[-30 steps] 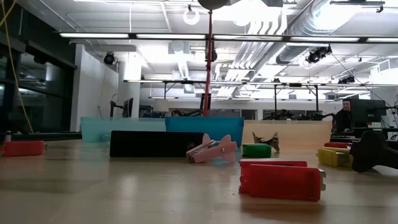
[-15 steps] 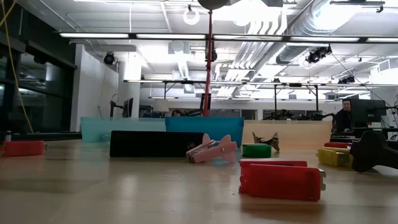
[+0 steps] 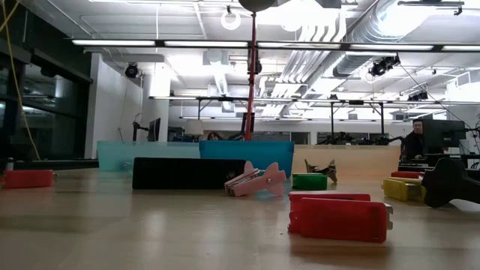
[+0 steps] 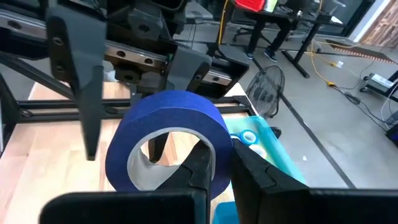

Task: Pick and place Stapler, Stapler remover, tape
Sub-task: Put the dark blue tape into the light green bin

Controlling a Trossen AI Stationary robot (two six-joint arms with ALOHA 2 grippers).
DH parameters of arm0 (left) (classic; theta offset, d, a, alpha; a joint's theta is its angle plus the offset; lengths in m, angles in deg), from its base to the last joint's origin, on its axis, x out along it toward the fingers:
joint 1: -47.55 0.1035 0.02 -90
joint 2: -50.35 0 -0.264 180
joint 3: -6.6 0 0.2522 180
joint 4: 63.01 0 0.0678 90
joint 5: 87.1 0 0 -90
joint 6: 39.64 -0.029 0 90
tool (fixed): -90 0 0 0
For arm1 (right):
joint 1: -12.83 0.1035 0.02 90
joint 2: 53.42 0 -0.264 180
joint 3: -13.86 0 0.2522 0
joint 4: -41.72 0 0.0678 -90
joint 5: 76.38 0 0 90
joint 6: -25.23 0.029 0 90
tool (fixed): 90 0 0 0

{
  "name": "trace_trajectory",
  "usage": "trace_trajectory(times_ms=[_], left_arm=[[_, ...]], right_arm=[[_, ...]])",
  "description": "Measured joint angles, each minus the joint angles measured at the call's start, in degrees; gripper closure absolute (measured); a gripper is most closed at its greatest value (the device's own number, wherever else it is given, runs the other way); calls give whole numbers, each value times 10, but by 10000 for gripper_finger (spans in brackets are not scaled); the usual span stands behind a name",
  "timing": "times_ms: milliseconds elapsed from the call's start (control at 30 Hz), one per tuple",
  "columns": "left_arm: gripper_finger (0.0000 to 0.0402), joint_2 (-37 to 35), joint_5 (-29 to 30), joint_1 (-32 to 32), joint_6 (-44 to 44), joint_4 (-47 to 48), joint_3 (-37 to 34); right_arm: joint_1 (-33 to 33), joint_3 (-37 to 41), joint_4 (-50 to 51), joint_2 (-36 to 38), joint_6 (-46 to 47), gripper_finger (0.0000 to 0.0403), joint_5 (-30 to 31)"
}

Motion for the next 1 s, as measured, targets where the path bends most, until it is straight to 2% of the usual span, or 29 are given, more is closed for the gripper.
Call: trace_trajectory(times_ms=[300, 467, 667, 767, 900, 1000], left_arm=[[313, 2, -7, 0, -15, -38, 0], [360, 2, -16, 0, -18, -31, 0], [365, 2, -10, 0, -17, -27, 0], [365, 1, 9, 0, -16, -13, 0], [365, 0, 51, 0, -7, 17, 1], [365, 1, 91, 0, 2, 49, 1]], right_arm=[[-1, 0, -23, -3, -5, 377, -17], [-1, 0, -21, -6, -6, 377, -13], [-1, 0, -17, -6, -8, 376, 8], [-1, 1, -13, -5, -8, 338, 15], [-1, 1, -2, 9, -7, 280, 64], [-1, 1, 23, 24, -5, 255, 97]])
